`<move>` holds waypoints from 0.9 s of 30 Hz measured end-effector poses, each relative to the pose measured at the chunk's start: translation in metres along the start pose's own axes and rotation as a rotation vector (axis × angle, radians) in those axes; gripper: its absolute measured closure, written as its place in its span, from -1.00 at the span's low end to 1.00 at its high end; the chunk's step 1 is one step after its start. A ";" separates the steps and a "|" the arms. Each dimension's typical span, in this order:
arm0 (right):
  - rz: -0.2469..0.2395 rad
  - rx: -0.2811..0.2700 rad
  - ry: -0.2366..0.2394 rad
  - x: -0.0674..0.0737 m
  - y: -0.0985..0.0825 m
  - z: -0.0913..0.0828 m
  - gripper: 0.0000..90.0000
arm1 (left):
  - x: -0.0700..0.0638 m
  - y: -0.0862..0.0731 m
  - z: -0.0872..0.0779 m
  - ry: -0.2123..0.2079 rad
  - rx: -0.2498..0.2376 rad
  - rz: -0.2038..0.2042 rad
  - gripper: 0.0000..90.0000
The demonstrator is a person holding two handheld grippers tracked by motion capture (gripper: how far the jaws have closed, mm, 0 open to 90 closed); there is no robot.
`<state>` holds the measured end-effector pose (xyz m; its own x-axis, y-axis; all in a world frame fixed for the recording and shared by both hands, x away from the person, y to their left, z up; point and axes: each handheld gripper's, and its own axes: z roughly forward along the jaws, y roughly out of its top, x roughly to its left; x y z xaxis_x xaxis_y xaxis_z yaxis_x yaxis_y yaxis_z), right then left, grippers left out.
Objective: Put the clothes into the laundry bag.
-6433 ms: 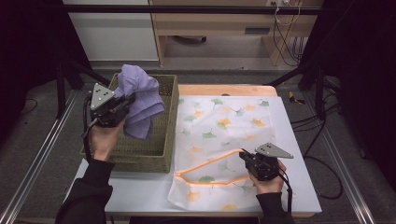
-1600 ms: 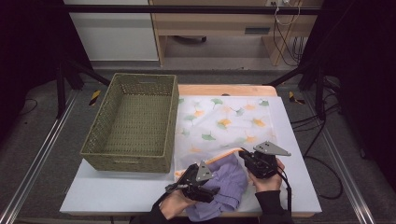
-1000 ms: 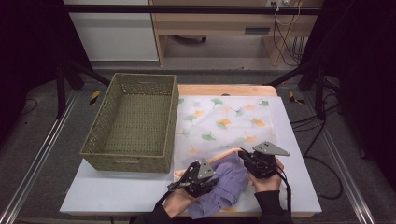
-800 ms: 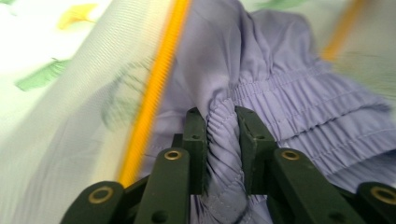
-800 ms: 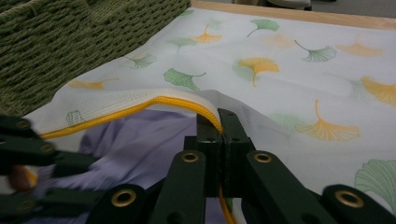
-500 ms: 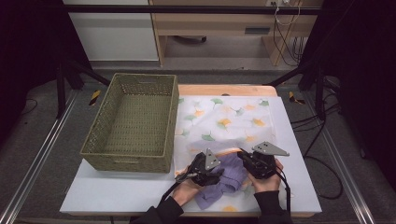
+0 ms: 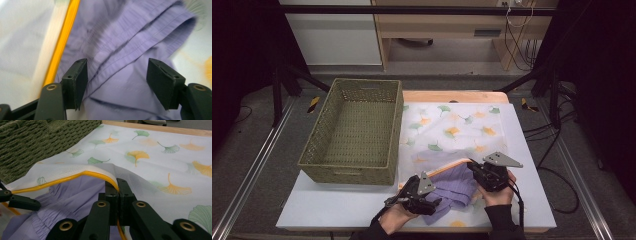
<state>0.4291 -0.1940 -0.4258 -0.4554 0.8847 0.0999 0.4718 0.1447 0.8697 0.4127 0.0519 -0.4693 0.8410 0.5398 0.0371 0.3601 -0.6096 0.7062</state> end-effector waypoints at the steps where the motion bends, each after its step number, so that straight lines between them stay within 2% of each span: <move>1: -0.003 0.002 0.004 0.001 0.000 0.001 0.96 | 0.001 -0.001 0.003 -0.009 0.017 -0.011 -0.19; 3: -0.006 0.004 0.003 0.001 0.000 0.001 0.96 | 0.001 0.000 0.005 0.007 0.018 -0.013 -0.12; 4: -0.006 0.004 0.003 0.001 0.000 0.001 0.96 | 0.000 0.001 0.005 0.015 0.020 -0.011 0.01; 6: -0.003 0.004 0.000 0.001 0.000 0.001 0.96 | -0.001 0.003 0.004 0.004 0.033 -0.027 0.26; 7: -0.003 0.005 0.003 0.001 0.000 0.001 0.96 | -0.001 0.004 0.004 0.011 0.037 -0.025 0.50; 8: -0.003 0.005 0.003 0.001 0.000 0.001 0.96 | -0.001 0.005 0.004 0.013 0.041 -0.032 0.50; 9: -0.003 0.006 0.005 0.001 0.000 0.001 0.96 | -0.001 0.006 0.005 0.010 0.049 -0.035 0.65; 10: -0.003 0.006 0.005 0.001 0.000 0.001 0.96 | -0.001 0.008 0.006 0.009 0.051 -0.041 0.65; 11: -0.002 0.006 0.005 0.002 0.000 0.001 0.96 | 0.000 0.009 0.007 0.001 0.050 -0.044 0.87; 12: -0.002 0.006 0.005 0.002 0.000 0.001 0.96 | 0.000 0.011 0.009 -0.010 0.045 -0.058 0.87; 18: 0.000 0.006 0.008 0.002 0.000 0.002 0.96 | -0.002 0.026 0.024 0.037 0.026 -0.037 0.95; 24: -0.001 -0.001 0.012 0.002 0.001 0.000 0.96 | 0.010 0.036 0.045 0.122 -0.021 -0.062 0.95; 26: -0.004 0.001 0.011 0.002 0.001 0.001 0.96 | 0.013 0.037 0.048 0.136 -0.040 -0.078 0.91; 27: -0.003 0.002 0.012 0.002 0.001 0.001 0.96 | 0.014 0.037 0.047 0.138 -0.043 -0.080 0.75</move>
<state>0.4292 -0.1917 -0.4255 -0.4654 0.8791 0.1032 0.4723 0.1481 0.8689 0.4568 0.0092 -0.4762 0.7458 0.6620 0.0740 0.4039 -0.5378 0.7400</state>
